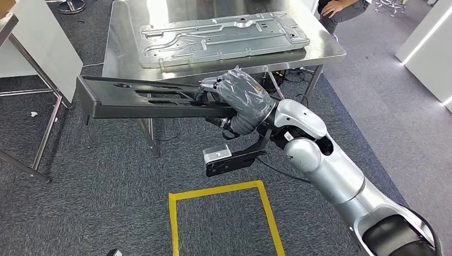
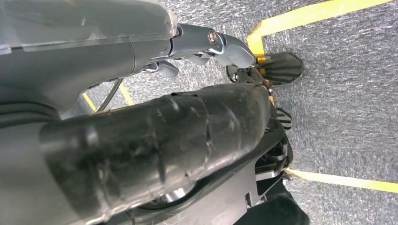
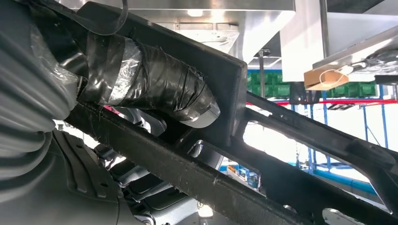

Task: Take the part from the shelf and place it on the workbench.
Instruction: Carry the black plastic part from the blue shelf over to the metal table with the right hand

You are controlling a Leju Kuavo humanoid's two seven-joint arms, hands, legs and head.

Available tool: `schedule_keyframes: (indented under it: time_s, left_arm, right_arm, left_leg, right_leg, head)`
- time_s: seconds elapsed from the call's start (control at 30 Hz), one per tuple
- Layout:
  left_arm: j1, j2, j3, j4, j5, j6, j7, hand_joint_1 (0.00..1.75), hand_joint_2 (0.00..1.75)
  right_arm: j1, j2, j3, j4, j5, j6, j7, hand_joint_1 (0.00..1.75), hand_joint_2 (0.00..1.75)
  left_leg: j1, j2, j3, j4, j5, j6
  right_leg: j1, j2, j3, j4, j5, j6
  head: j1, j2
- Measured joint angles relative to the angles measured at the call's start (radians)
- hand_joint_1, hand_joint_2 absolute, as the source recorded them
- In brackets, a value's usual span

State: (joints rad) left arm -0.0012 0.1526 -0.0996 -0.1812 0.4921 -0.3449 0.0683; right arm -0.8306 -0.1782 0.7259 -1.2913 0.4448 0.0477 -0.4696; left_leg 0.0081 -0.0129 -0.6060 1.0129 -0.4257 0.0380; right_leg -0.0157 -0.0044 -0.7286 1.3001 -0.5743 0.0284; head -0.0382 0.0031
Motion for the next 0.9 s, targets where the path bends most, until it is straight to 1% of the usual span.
schedule_keyframes:
  time_s: [0.03, 0.07, 0.1, 0.13, 0.17, 0.2, 0.27, 0.3, 0.33, 0.37, 0.43, 0.47, 0.5, 0.53, 0.57, 0.6, 0.63, 0.67, 0.73, 0.8, 0.83, 0.87, 0.9]
  left_arm:
    - [0.0, 0.0, 0.0, 0.0, 0.0, 0.0, 0.0, 0.0, 0.0]
    - [0.0, 0.0, 0.0, 0.0, 0.0, 0.0, 0.0, 0.0, 0.0]
    - [0.0, -0.001, 0.0, 0.0, 0.0, 0.0, 0.0, 0.0, 0.0]
    - [0.0, -0.001, 0.0, 0.0, 0.0, 0.0, 0.0, 0.0, 0.0]
    - [0.0, -0.002, 0.0, 0.0, 0.0, 0.0, 0.0, 0.0, 0.0]
    - [0.0, -0.003, 0.0, 0.0, 0.0, 0.0, 0.0, 0.0, 0.0]
    - [0.002, -0.002, 0.0, 0.0, 0.0, 0.0, 0.0, 0.0, 0.0]
    - [0.003, -0.002, 0.0, 0.0, 0.0, 0.0, 0.0, 0.0, 0.0]
    - [0.002, -0.002, 0.0, 0.0, 0.0, 0.0, 0.0, 0.0, 0.0]
    - [0.002, -0.002, 0.0, 0.0, 0.0, 0.0, 0.0, 0.0, 0.0]
    - [0.0, -0.002, 0.0, 0.0, 0.0, 0.0, 0.0, 0.0, 0.0]
    - [0.001, -0.002, 0.0, 0.0, 0.0, 0.0, 0.0, 0.0, 0.0]
    - [0.002, -0.002, 0.0, 0.0, 0.0, 0.0, 0.0, 0.0, 0.0]
    - [0.002, -0.001, 0.0, 0.0, 0.0, 0.0, 0.0, 0.0, 0.0]
    - [0.003, -0.001, 0.0, 0.0, 0.0, 0.0, 0.0, 0.0, 0.0]
    - [0.002, 0.0, 0.0, 0.0, 0.0, 0.0, 0.0, 0.0, 0.0]
    - [0.001, 0.0, 0.0, 0.0, 0.0, 0.0, 0.0, 0.0, 0.0]
    - [0.0, 0.001, 0.0, 0.0, 0.0, 0.0, 0.0, 0.0, 0.0]
    - [0.001, 0.001, 0.0, 0.0, 0.0, 0.0, 0.0, 0.0, 0.0]
    - [0.001, 0.001, 0.0, 0.0, 0.0, 0.0, 0.0, 0.0, 0.0]
    - [0.002, 0.002, 0.001, 0.0, 0.003, 0.0, -0.001, 0.0, 0.0]
    - [0.003, 0.006, 0.002, 0.0, 0.008, -0.004, -0.002, 0.0, 0.0]
    - [0.006, 0.012, 0.004, 0.0, 0.014, -0.012, -0.004, 0.0, 0.0]
  right_arm:
    - [0.0, 0.0, 0.0, 0.0, 0.0, 0.0, 0.0, 1.69, 1.75]
    - [-0.001, -0.001, 0.0, 0.0, 0.0, 0.0, 0.0, 1.69, 1.75]
    - [-0.002, -0.001, 0.0, 0.0, 0.0, 0.0, 0.0, 1.69, 1.75]
    - [-0.003, -0.001, 0.0, 0.0, 0.0, 0.0, 0.0, 1.69, 1.75]
    - [-0.004, -0.001, 0.0, 0.0, 0.0, 0.0, 0.0, 1.69, 1.75]
    - [-0.005, -0.001, 0.0, 0.0, 0.0, 0.0, 0.0, 1.69, 1.75]
    - [-0.005, -0.002, 0.0, 0.0, 0.0, 0.0, 0.0, 1.69, 1.75]
    - [-0.006, -0.002, 0.0, -0.001, 0.0, 0.0, 0.0, 1.69, 1.75]
    - [-0.007, -0.002, 0.0, -0.001, 0.0, 0.0, 0.0, 1.69, 1.75]
    - [-0.007, -0.002, 0.0, -0.002, 0.0, 0.0, 0.0, 1.69, 1.75]
    - [-0.006, -0.002, 0.0, -0.002, 0.0, 0.0, 0.0, 1.69, 1.75]
    - [-0.004, -0.002, 0.0, -0.002, 0.0, 0.0, 0.0, 1.69, 1.75]
    - [-0.002, -0.002, 0.0, -0.002, 0.0, 0.0, 0.0, 1.69, 1.75]
    - [-0.002, -0.002, 0.0, -0.002, 0.0, 0.0, 0.0, 1.69, 1.75]
    - [-0.002, -0.002, 0.0, -0.002, 0.0, 0.0, 0.0, 1.69, 1.75]
    - [-0.003, -0.002, 0.0, -0.002, 0.0, 0.0, 0.0, 1.69, 1.75]
    - [-0.004, -0.002, 0.0, -0.002, 0.0, 0.0, 0.0, 1.69, 1.75]
    - [-0.005, -0.002, 0.0, -0.002, 0.0, 0.0, 0.0, 1.69, 1.75]
    - [-0.006, -0.002, 0.0, -0.002, 0.0, 0.0, 0.0, 1.69, 1.75]
    - [-0.007, -0.002, 0.0, -0.002, 0.005, -0.002, 0.005, 1.69, 1.75]
    - [-0.009, 0.001, 0.001, -0.002, 0.023, -0.007, 0.024, 1.69, 1.75]
    - [-0.013, 0.01, 0.004, -0.002, 0.057, -0.018, 0.059, 1.69, 1.75]
    - [-0.019, 0.027, 0.01, 0.0, 0.101, -0.031, 0.114, 1.69, 1.75]
  left_leg:
    - [0.0, -0.004, 0.001, 0.003, -0.002, -0.001]
    - [-0.001, -0.008, 0.001, 0.006, -0.004, -0.003]
    - [-0.002, -0.011, 0.001, 0.008, -0.006, -0.006]
    - [-0.002, -0.013, -0.001, 0.01, -0.007, -0.01]
    - [-0.002, -0.014, -0.002, 0.01, -0.007, -0.015]
    - [-0.002, -0.015, -0.003, 0.009, -0.006, -0.02]
    - [-0.001, -0.015, -0.002, 0.007, -0.007, -0.032]
    - [-0.002, -0.013, -0.006, 0.016, -0.016, -0.037]
    - [-0.001, -0.009, -0.017, 0.044, -0.034, -0.042]
    - [0.001, -0.004, -0.039, 0.092, -0.062, -0.046]
    - [0.004, 0.003, -0.103, 0.224, -0.12, -0.054]
    - [0.005, 0.005, -0.126, 0.27, -0.133, -0.056]
    - [0.006, 0.006, -0.133, 0.28, -0.125, -0.058]
    - [0.007, 0.007, -0.118, 0.247, -0.098, -0.058]
    - [0.008, 0.009, -0.086, 0.182, -0.061, -0.058]
    - [0.007, 0.011, -0.05, 0.112, -0.034, -0.055]
    - [0.005, 0.013, -0.022, 0.056, -0.015, -0.051]
    - [0.003, 0.013, -0.006, 0.022, -0.008, -0.046]
    - [0.0, 0.011, -0.002, 0.01, -0.009, -0.036]
    - [0.003, 0.008, 0.001, 0.003, -0.01, -0.022]
    - [0.004, 0.006, 0.003, -0.002, -0.013, -0.012]
    - [0.005, 0.004, 0.006, -0.006, -0.017, -0.004]
    - [0.004, 0.003, 0.008, -0.007, -0.023, 0.002]
  right_leg:
    - [0.001, 0.001, 0.019, -0.046, 0.034, -0.004]
    - [0.002, 0.003, 0.051, -0.118, 0.073, -0.01]
    - [0.004, 0.006, 0.082, -0.185, 0.1, -0.016]
    - [0.007, 0.009, 0.105, -0.234, 0.117, -0.021]
    - [0.01, 0.011, 0.116, -0.26, 0.122, -0.024]
    - [0.012, 0.011, 0.118, -0.264, 0.121, -0.026]
    - [0.01, 0.007, 0.122, -0.274, 0.126, -0.033]
    - [0.006, 0.005, 0.125, -0.281, 0.13, -0.039]
    - [0.003, 0.003, 0.129, -0.288, 0.133, -0.044]
    - [0.002, 0.0, 0.132, -0.291, 0.135, -0.048]
    - [0.002, -0.002, 0.132, -0.291, 0.135, -0.051]
    - [0.003, -0.003, 0.132, -0.29, 0.134, -0.052]
    - [0.003, -0.004, 0.132, -0.288, 0.132, -0.051]
    - [0.002, -0.005, 0.132, -0.286, 0.13, -0.05]
    - [0.002, -0.005, 0.132, -0.282, 0.127, -0.047]
    - [0.003, -0.005, 0.132, -0.278, 0.124, -0.043]
    - [0.004, -0.006, 0.131, -0.274, 0.121, -0.039]
    - [0.006, -0.006, 0.13, -0.271, 0.119, -0.035]
    - [0.009, -0.007, 0.13, -0.271, 0.119, -0.026]
    - [0.007, -0.007, 0.125, -0.264, 0.112, -0.017]
    - [0.006, -0.006, 0.112, -0.239, 0.1, -0.013]
    - [0.004, -0.004, 0.086, -0.191, 0.078, -0.01]
    - [0.004, -0.002, 0.049, -0.124, 0.051, -0.008]
  head:
    - [0.0, 0.0]
    - [0.0, 0.0]
    - [0.0, 0.0]
    - [0.0, 0.0]
    - [0.0, 0.0]
    - [0.0, 0.0]
    - [0.0, 0.0]
    - [0.0, 0.0]
    - [-0.001, 0.0]
    - [-0.001, 0.0]
    - [-0.002, 0.0]
    - [-0.002, 0.0]
    - [-0.002, 0.0]
    - [-0.002, 0.0]
    - [-0.002, 0.0]
    - [-0.002, 0.0]
    - [-0.002, 0.0]
    - [-0.002, 0.0]
    - [-0.002, 0.0]
    - [-0.002, 0.0]
    - [-0.001, 0.0]
    - [-0.001, 0.0]
    - [0.0, 0.0]
